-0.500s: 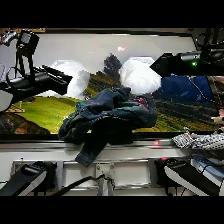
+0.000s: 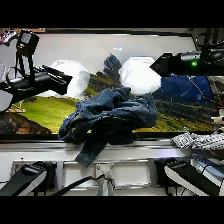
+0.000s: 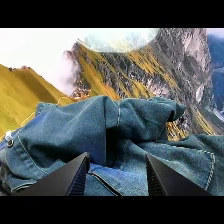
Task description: Fold the clothes and pants, and hang the long-sleeved shirts on hangers.
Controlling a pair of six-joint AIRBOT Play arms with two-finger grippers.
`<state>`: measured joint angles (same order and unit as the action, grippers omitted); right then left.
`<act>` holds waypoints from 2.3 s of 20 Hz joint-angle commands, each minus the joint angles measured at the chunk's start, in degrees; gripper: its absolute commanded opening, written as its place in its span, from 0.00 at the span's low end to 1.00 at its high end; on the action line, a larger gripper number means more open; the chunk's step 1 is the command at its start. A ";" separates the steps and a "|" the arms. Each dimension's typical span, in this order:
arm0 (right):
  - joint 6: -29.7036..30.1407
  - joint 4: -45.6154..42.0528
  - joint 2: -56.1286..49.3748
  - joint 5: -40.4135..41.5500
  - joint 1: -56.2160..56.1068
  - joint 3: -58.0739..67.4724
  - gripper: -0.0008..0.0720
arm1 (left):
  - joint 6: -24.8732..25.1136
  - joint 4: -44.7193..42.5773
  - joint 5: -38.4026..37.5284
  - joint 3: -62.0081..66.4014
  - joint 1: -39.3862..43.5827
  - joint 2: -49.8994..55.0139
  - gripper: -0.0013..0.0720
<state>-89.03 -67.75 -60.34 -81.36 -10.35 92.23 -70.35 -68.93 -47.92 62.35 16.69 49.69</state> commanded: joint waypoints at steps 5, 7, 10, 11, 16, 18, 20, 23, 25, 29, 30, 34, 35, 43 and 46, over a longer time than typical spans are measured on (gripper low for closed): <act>13.51 -1.01 0.04 20.79 -0.04 0.00 0.57 | 0.02 -0.02 0.02 0.00 0.02 -0.02 0.51; 13.51 -1.01 0.04 32.00 -0.04 0.00 0.57 | 0.02 -0.02 0.02 0.00 0.02 -0.02 0.51; 13.51 -1.01 0.04 43.89 -0.04 0.00 0.57 | 0.02 -0.02 0.02 0.00 0.02 -0.02 0.51; 13.51 -1.01 0.04 46.90 -0.04 0.00 0.57 | 0.02 -0.02 0.02 0.00 0.02 -0.02 0.51; 13.51 -1.01 0.04 53.94 -0.04 -0.02 0.57 | 0.02 -0.02 0.02 0.00 0.02 -0.02 0.51; 13.27 -0.96 -0.15 57.86 -0.04 0.00 0.57 | 0.02 -0.02 0.02 0.00 0.02 -0.02 0.51; 13.18 -0.81 -0.15 63.21 -0.04 0.00 0.57 | 0.02 -0.02 0.02 0.00 0.02 -0.02 0.51; 13.07 2.58 -0.02 63.78 -0.04 0.02 0.57 | 0.02 -0.02 -0.44 0.00 0.02 -0.07 0.51; 13.09 2.64 -0.20 55.10 -0.07 -0.02 0.57 | 0.02 -0.09 -5.01 0.00 -0.02 -0.39 0.50; 13.84 1.64 -3.87 25.66 -0.07 -0.74 0.58 | -1.25 -0.09 -18.38 -1.05 -1.57 -1.79 0.06; 14.23 1.60 -4.83 21.18 -0.07 -2.32 0.64 | -3.02 -0.15 -17.88 -2.62 -1.88 -3.61 0.06; 15.32 2.91 -5.09 19.61 -0.07 -13.38 0.84 | -27.32 -15.72 -14.47 -12.17 -3.80 -15.15 0.20; 15.56 3.61 -5.09 20.68 -0.07 -15.85 0.84 | -32.72 -18.78 -15.28 -15.28 -4.00 -17.64 0.49; 18.21 12.70 -5.07 22.75 -0.07 -22.77 0.88 | -40.83 -21.99 -19.04 -34.25 -4.09 -21.62 0.69; 18.21 13.40 -5.07 22.01 -0.07 -22.77 0.88 | -41.97 -23.91 -18.64 -38.49 -5.22 -21.59 0.70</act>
<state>-71.00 -56.10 -65.36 -58.63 -10.37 69.97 -109.65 -89.56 -66.11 28.32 12.27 28.40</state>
